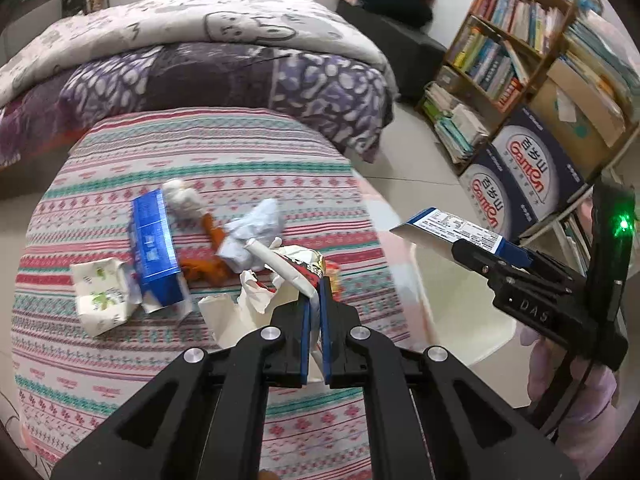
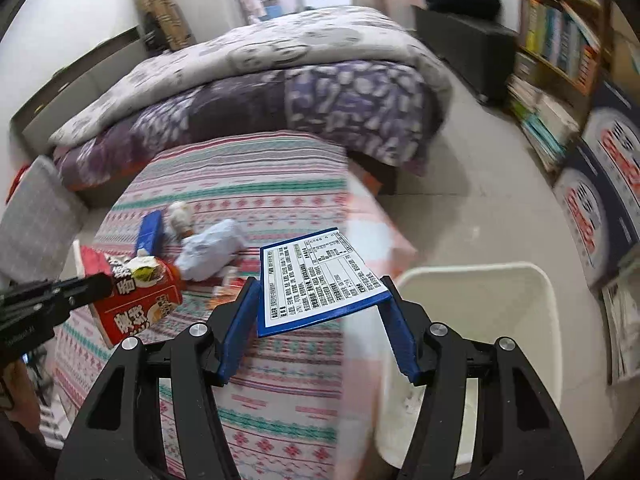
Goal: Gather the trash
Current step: 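Carry wrapper and card to the white bin and release both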
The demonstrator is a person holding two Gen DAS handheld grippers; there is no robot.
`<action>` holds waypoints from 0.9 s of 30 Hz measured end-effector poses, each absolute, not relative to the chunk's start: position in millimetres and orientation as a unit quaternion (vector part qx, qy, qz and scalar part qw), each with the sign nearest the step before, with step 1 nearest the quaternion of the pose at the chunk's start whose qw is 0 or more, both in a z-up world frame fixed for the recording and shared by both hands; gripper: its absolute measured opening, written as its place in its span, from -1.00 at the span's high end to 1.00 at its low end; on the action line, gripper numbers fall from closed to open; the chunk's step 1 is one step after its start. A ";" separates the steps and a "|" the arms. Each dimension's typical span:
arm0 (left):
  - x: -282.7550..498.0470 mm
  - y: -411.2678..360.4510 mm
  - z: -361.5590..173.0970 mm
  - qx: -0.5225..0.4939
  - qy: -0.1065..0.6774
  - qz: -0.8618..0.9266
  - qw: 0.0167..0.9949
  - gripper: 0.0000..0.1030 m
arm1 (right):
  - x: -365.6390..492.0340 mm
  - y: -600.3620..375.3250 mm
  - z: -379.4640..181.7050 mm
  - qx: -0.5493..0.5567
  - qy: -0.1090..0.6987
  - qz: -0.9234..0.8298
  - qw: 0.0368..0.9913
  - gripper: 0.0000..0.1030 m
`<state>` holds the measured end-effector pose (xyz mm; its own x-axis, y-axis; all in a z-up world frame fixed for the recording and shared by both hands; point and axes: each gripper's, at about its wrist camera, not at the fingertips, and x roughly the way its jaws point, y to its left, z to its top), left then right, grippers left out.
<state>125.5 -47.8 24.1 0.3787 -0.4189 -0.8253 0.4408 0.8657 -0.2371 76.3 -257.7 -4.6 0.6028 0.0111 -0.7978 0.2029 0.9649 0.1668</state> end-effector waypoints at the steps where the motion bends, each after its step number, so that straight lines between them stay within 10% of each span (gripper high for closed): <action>1: 124.1 -53.8 24.3 0.013 0.493 -0.262 0.829 0.92 | 73.3 -266.4 -5.5 0.127 0.446 -0.064 0.884 -0.11; 11: 100.1 -132.6 16.8 0.035 0.495 -0.311 0.811 0.92 | 43.2 -341.1 -16.3 0.199 0.474 -0.151 0.844 -0.16; 15: 89.4 -159.6 10.4 0.038 0.502 -0.331 0.798 0.92 | 29.6 -367.5 -13.0 0.242 0.458 -0.188 0.835 -0.63; 27: 63.1 -226.5 -6.9 0.056 0.522 -0.378 0.762 0.92 | 1.2 -421.8 1.6 0.333 0.407 -0.229 0.819 -0.69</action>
